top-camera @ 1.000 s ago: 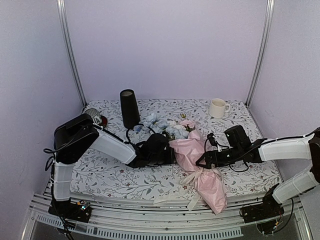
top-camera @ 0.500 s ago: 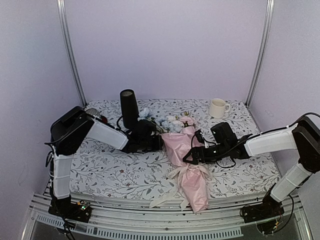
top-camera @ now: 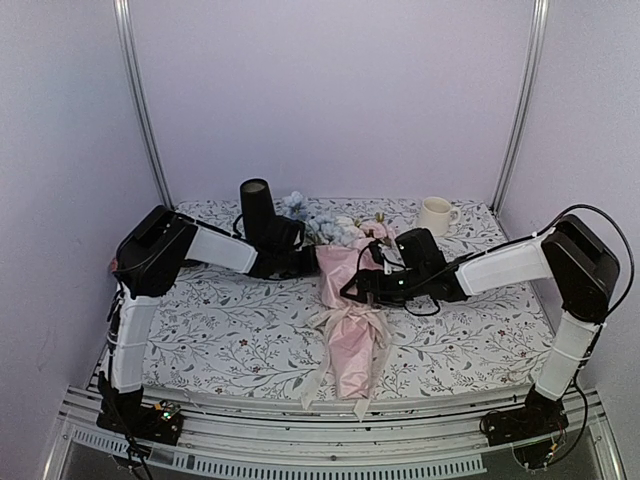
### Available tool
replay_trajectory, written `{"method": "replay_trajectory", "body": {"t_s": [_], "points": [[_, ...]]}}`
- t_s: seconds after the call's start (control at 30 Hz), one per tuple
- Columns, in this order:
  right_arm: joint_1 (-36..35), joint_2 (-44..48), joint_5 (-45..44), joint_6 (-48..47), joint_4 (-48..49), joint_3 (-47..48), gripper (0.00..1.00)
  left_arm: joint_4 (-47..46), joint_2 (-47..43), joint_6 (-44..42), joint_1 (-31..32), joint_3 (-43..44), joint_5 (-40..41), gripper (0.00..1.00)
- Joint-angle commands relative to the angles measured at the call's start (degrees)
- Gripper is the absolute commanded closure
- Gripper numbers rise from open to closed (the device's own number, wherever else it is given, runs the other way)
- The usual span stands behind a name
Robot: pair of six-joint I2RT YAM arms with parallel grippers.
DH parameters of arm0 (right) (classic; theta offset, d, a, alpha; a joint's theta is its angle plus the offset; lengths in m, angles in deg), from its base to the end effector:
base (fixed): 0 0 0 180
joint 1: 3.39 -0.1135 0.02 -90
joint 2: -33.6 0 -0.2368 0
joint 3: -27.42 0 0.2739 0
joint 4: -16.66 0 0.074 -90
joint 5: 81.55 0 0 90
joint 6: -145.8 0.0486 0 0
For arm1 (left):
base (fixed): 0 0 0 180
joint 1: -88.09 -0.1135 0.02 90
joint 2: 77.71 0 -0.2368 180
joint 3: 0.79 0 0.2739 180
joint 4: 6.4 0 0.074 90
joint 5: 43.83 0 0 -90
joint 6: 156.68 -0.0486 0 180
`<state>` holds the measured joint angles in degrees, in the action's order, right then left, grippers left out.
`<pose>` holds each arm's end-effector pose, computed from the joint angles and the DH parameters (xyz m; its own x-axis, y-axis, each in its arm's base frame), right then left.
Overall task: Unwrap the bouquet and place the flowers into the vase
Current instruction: Adjust the tied bouquet at the center of the board.
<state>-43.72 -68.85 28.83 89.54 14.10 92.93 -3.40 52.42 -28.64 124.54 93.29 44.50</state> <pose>0.2804 0.2603 0.1041 -0.8540 -0.0420 -0.5186 -0.4055 0.6783 0.6128 0.3927 -0.2918 0.0561 -0.7763 -0.1924 -0.6003 0.1698 0.8533 -0.4930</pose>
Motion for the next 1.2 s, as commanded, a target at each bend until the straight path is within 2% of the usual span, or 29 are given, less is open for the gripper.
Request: {"method": "replay_trajectory", "body": {"t_s": [0.0, 0.1, 0.27, 0.57, 0.83, 0.93, 1.1, 1.13, 1.17], "points": [[2.30, -3.93, 0.88, -1.31, 0.46, 5.71, 0.01, -0.94, 1.93, -3.15, -1.95, 1.93, -3.91, 1.00], [2.88, -3.65, 1.08, -2.72, -1.02, 7.12, 0.01, -1.46, 1.12, -3.72, -2.21, 0.53, -4.73, 1.00], [2.89, -0.69, 0.96, -5.96, -4.52, 7.09, 0.01, -4.72, -3.26, -3.51, -2.10, -6.62, -4.48, 0.99], [2.89, 10.10, -2.73, -13.84, -10.99, 2.09, 0.01, -8.78, -17.86, -3.93, -0.42, -21.31, -1.92, 0.90], [2.78, 20.27, -5.60, -16.54, -16.66, -4.31, 0.01, -1.93, -31.87, -7.66, 4.01, -28.86, 3.39, 0.87], [2.64, 24.08, -7.35, -16.01, -18.47, -6.60, 0.01, 1.72, -37.27, -9.44, 5.79, -31.22, 1.54, 0.86], [2.76, 31.47, -10.38, -14.64, -19.01, -10.86, 0.00, 2.78, -46.67, -9.57, 9.04, -38.24, 0.66, 0.84], [2.78, 32.68, -10.99, -13.34, -19.04, -11.72, 0.05, 3.17, -48.36, -9.57, 9.75, -39.52, 0.86, 0.84], [2.80, 33.69, -11.33, -12.16, -19.04, -12.32, 0.15, 3.57, -49.98, -9.49, 10.55, -40.81, 1.22, 0.83]]}}
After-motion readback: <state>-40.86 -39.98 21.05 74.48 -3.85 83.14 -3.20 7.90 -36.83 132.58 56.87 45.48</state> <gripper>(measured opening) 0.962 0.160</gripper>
